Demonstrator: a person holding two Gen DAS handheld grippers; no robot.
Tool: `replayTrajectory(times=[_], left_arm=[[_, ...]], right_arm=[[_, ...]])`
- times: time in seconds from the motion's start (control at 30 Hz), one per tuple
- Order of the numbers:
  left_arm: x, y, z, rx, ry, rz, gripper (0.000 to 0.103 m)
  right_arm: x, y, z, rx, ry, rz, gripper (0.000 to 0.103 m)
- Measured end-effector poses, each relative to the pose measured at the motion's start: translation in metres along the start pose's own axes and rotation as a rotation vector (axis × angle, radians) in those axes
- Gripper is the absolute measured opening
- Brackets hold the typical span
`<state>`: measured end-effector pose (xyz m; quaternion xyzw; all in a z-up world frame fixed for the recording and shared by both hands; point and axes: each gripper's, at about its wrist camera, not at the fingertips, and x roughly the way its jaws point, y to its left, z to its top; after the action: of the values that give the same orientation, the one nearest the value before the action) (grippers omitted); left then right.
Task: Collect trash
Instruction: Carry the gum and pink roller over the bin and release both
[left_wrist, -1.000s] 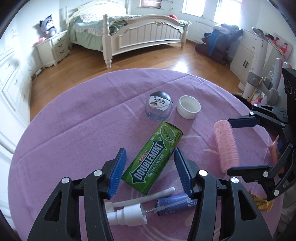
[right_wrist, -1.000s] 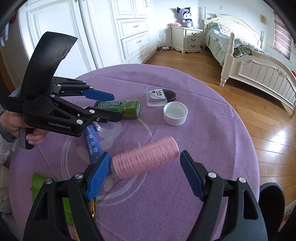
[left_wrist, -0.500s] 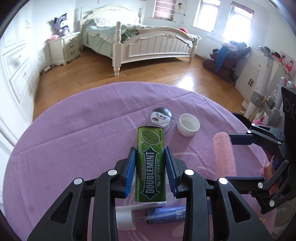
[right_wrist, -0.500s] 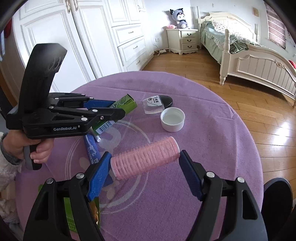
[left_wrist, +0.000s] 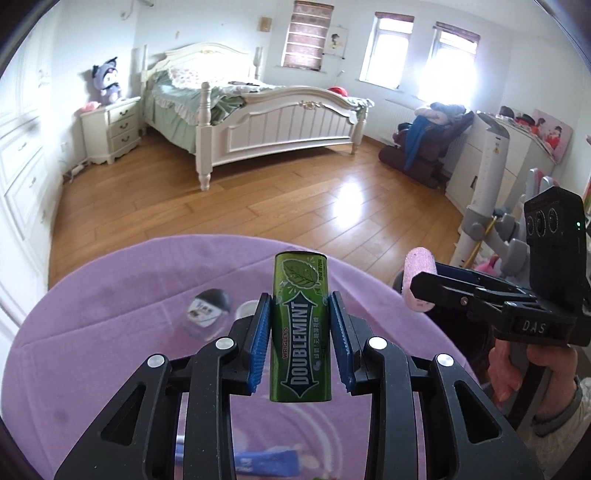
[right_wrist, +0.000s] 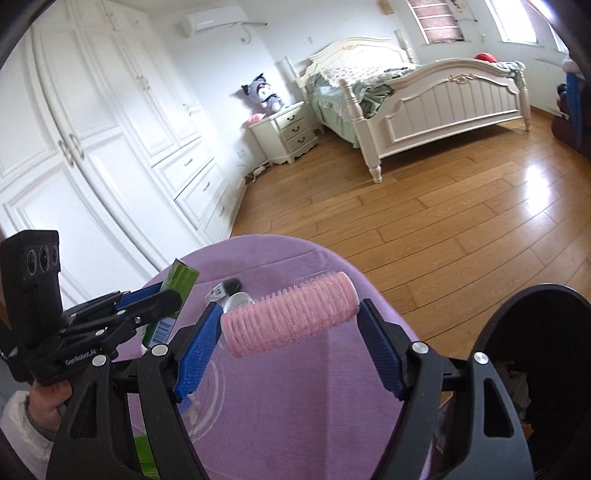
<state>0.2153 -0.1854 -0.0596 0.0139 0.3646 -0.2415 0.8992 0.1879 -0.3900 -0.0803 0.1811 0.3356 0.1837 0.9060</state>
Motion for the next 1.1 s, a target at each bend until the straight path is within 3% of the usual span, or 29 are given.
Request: replayTrajectory(times=[0.5, 1.1], left_arm=[[0.083, -0.136, 0.002, 0.07, 0.08, -0.168, 0.032], [0.149, -0.207, -0.011, 0.107, 0.189, -0.233, 0.032]], right_arm=[[-0.05, -0.114, -0.02, 0.254, -0.105, -0.14, 0.074], [-0.082, -0.204, -0.063, 0.417, -0.12, -0.219, 0.074]])
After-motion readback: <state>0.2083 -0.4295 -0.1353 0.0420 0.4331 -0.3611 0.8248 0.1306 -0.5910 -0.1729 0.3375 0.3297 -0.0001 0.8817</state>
